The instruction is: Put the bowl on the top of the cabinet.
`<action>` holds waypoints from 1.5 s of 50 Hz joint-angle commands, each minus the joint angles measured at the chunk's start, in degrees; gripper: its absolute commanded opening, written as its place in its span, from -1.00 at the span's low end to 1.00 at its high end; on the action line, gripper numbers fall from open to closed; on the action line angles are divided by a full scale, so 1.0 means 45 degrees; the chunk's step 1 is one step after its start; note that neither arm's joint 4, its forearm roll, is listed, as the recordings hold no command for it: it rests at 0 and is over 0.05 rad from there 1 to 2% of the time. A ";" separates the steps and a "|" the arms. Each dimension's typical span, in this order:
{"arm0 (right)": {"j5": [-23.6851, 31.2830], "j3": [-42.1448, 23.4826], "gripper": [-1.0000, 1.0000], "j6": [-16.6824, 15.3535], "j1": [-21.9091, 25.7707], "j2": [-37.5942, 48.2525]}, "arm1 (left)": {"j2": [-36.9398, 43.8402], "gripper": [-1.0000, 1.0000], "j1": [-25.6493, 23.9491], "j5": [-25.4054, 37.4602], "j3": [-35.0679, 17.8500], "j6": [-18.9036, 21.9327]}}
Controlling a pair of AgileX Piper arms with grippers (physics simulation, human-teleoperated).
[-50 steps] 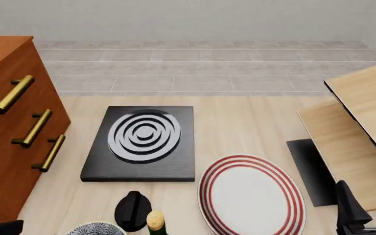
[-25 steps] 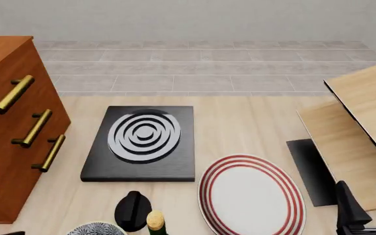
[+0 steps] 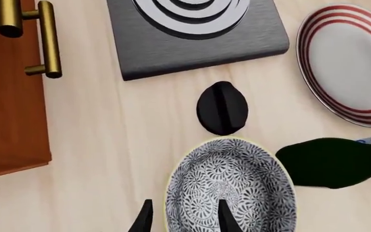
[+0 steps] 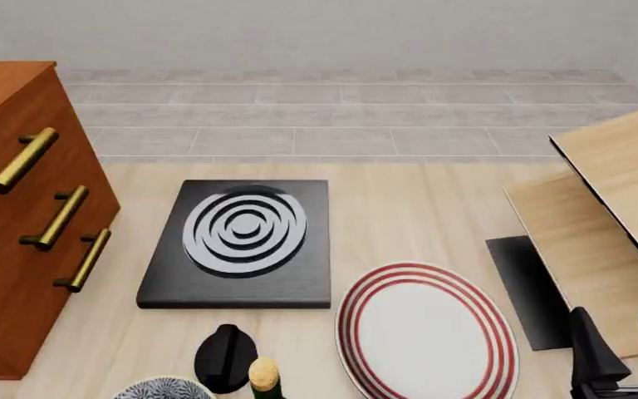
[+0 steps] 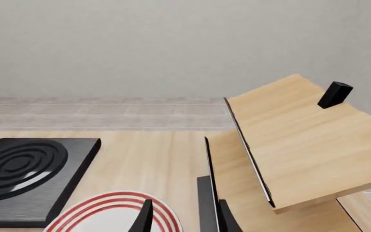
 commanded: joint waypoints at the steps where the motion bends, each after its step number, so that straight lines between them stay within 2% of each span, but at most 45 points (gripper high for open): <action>1: -0.0021 0.0003 1.00 0.0006 -0.0002 0.0030 | -0.0029 1.00 0.0087 -0.0376 0.0575 -0.0273; 60: -0.0079 0.0000 1.00 -0.0165 0.0034 0.0142 | -0.0390 1.00 -0.0226 -0.1559 0.2429 -0.1407; 75: -0.0151 -0.0008 1.00 -0.0151 0.0022 0.0229 | -0.0160 1.00 -0.0459 -0.2296 0.3071 -0.1673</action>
